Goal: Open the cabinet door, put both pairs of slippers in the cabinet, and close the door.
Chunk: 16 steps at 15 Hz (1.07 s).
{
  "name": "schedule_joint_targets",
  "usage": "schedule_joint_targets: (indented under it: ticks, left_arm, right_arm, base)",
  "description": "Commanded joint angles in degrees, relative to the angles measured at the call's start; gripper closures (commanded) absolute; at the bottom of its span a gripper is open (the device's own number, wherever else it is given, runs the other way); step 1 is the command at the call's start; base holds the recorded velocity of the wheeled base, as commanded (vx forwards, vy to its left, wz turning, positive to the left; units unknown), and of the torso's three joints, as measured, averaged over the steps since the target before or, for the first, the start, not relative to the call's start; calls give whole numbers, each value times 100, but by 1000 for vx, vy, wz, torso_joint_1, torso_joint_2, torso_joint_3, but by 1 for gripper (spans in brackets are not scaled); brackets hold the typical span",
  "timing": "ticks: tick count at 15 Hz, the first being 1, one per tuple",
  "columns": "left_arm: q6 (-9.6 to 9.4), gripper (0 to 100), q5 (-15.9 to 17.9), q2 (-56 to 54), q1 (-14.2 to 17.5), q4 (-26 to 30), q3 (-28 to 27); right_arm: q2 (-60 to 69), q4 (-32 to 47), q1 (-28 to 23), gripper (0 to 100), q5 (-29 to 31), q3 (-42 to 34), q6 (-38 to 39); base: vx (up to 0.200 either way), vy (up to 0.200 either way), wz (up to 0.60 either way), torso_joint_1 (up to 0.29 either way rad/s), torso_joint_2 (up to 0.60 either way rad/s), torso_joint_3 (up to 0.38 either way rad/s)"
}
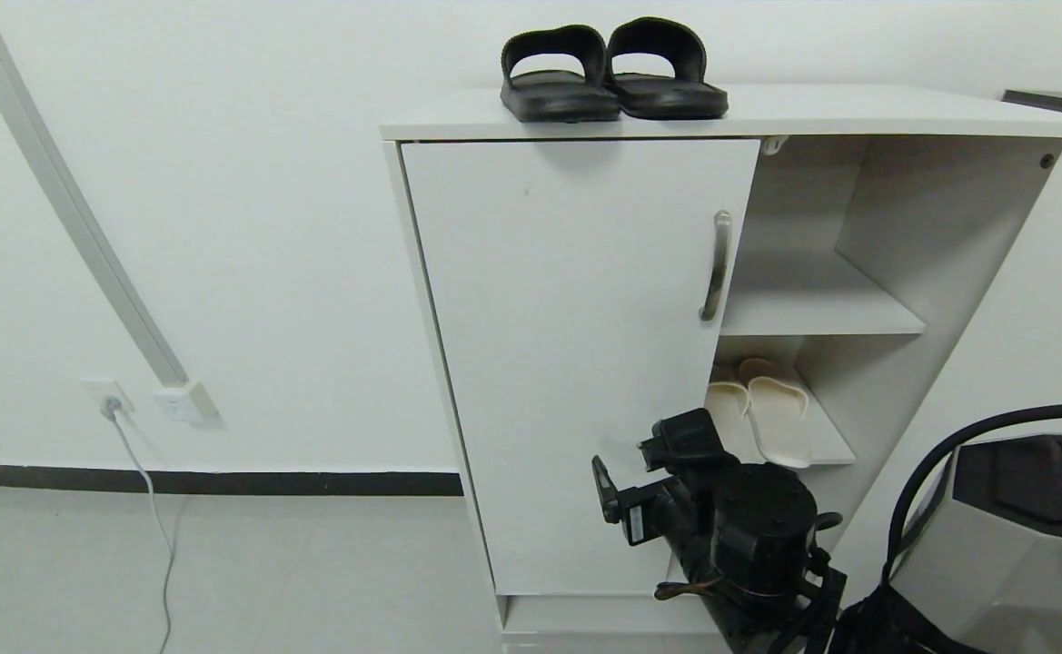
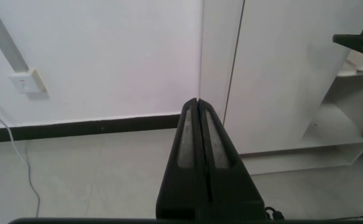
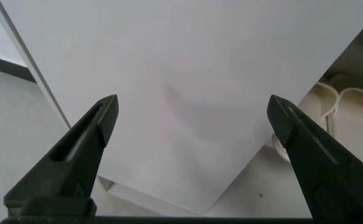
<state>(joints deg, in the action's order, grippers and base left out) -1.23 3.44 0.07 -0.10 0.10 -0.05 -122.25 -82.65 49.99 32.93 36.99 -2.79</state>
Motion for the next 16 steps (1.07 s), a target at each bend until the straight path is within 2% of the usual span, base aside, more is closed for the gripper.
schedule_joint_targets:
  ticks: [1,5,9,16]
  left_arm:
    - [-9,100,-1,1,1,-1,-4]
    - [-9,100,-1,1,1,-1,5]
    - [-17,100,-1,1,1,-1,5]
    - [-17,100,-1,1,1,-1,-4]
  right_arm:
    - [-18,-5,2,0,-6,2,-2]
    - [-18,-5,2,0,-32,-7,7]
    - [-18,-5,-25,0,-32,-7,7]
    - [-1,-84,-95,0,-32,-60,7]
  base:
    - [0,0,0,0,0,0]
    - [0,0,0,6,-152,-250]
    - [0,0,0,40,-513,-372]
    - [0,0,0,129,-466,-339]
